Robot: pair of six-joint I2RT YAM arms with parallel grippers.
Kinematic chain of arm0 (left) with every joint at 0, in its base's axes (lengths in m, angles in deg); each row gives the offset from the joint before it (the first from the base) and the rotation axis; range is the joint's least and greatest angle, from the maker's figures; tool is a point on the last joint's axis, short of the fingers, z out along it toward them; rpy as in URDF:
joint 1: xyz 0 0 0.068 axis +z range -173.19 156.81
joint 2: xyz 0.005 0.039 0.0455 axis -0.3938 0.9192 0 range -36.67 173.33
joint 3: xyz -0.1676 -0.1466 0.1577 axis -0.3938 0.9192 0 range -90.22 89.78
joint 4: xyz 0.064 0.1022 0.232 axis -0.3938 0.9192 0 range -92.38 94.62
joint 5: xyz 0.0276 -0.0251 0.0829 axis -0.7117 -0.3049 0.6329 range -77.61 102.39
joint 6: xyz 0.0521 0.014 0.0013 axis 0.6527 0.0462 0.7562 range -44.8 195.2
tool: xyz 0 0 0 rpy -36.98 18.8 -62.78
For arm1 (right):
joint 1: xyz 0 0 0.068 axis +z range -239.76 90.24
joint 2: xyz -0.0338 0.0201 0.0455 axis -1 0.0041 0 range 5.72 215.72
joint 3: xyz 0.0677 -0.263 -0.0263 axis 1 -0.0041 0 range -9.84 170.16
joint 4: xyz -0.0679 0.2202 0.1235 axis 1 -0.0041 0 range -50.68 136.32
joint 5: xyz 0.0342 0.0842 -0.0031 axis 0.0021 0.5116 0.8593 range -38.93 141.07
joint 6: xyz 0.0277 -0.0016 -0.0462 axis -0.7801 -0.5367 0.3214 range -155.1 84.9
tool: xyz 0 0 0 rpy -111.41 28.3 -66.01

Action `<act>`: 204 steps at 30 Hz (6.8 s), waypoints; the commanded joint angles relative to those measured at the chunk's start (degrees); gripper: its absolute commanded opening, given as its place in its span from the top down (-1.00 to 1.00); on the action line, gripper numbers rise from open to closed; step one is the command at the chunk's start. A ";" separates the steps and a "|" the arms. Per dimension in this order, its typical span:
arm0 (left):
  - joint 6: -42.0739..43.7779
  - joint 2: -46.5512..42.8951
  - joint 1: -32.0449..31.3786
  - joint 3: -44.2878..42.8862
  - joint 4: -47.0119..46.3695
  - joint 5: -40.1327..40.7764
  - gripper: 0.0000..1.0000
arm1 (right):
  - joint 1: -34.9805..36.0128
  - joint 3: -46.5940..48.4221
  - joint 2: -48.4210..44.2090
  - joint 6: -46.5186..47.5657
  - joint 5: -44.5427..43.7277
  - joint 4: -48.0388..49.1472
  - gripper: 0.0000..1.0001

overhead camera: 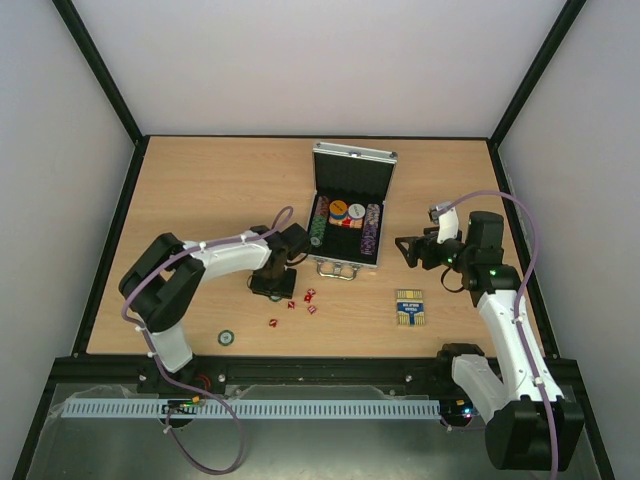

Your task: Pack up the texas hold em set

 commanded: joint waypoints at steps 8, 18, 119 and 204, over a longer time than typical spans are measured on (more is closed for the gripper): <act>2.09 2.55 -0.13 1.29 0.25 0.47 -0.01 | -0.21 0.20 0.08 0.71 0.40 -1.10 -0.83; 1.41 3.59 -0.13 0.90 1.07 3.32 0.09 | -0.21 0.21 0.06 0.83 0.30 -1.05 -0.83; 8.87 6.96 4.42 -20.20 -6.84 4.90 -0.33 | -0.21 0.11 2.79 0.99 0.06 -1.01 -0.83; -21.70 -29.71 7.57 26.39 7.66 -3.28 -0.26 | -0.21 0.29 0.52 1.37 -1.07 -1.35 -0.83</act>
